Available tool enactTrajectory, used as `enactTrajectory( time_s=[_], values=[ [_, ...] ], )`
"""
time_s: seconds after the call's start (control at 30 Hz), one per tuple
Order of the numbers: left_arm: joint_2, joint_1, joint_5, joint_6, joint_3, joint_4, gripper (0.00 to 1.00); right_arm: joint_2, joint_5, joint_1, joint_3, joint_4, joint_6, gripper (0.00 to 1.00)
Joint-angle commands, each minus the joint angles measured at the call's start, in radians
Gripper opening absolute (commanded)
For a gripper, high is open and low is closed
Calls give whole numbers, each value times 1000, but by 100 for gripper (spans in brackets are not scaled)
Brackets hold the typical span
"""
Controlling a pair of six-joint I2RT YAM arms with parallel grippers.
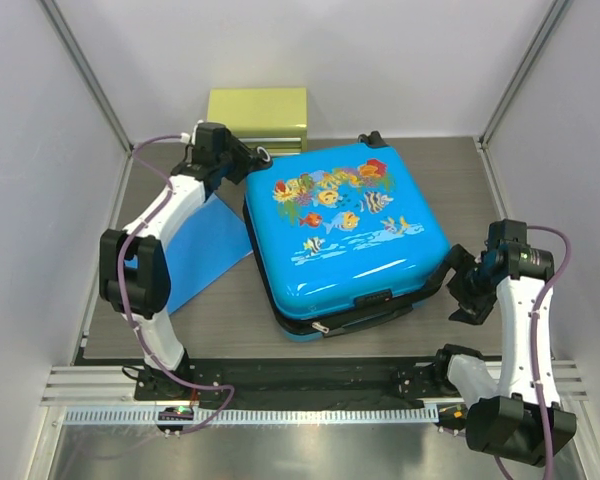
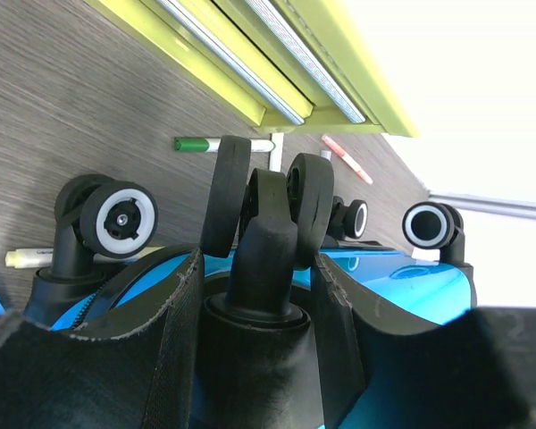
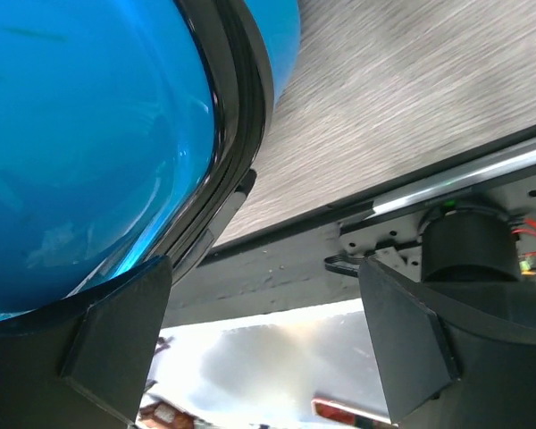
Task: Pack the luggage
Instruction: Zip the luggage at the center of the board.
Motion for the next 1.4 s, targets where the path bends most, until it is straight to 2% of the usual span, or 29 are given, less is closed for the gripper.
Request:
enactTrajectory(
  time_s=[0.0,0.3,0.53,0.7,0.93,1.07,1.1,1.17,1.23,1.3,1.37],
  values=[
    [-86,23,-110,-66,-65,47,0,24,2,14,-1,127,112,91],
    [-223,6,-43,-47,-203,48,0,132,173,14,140,272,154,93],
    [-323,-17,-35,-45,-256,14,0,213,220,14,158,393,126,94],
    [-389,-21,-35,-74,-289,-14,0,265,248,12,220,411,66,96],
    [-331,-20,-6,-112,-180,-43,0,164,138,11,264,401,-50,96],
    [-297,-20,0,-135,-120,-35,0,97,-35,14,225,427,-98,91],
    [-291,-21,0,-135,-100,-35,0,89,-134,20,212,437,-111,91],
    [-283,-20,2,-126,-86,-38,0,77,-195,41,183,454,-115,89],
    [-284,-20,-12,-113,-78,-48,0,70,-226,119,174,468,-130,87],
    [-289,-18,-18,-85,-74,-63,0,69,-177,231,180,468,-136,86],
    [-301,-15,-23,-48,-75,-86,0,61,-143,293,189,460,-129,86]
  ],
)
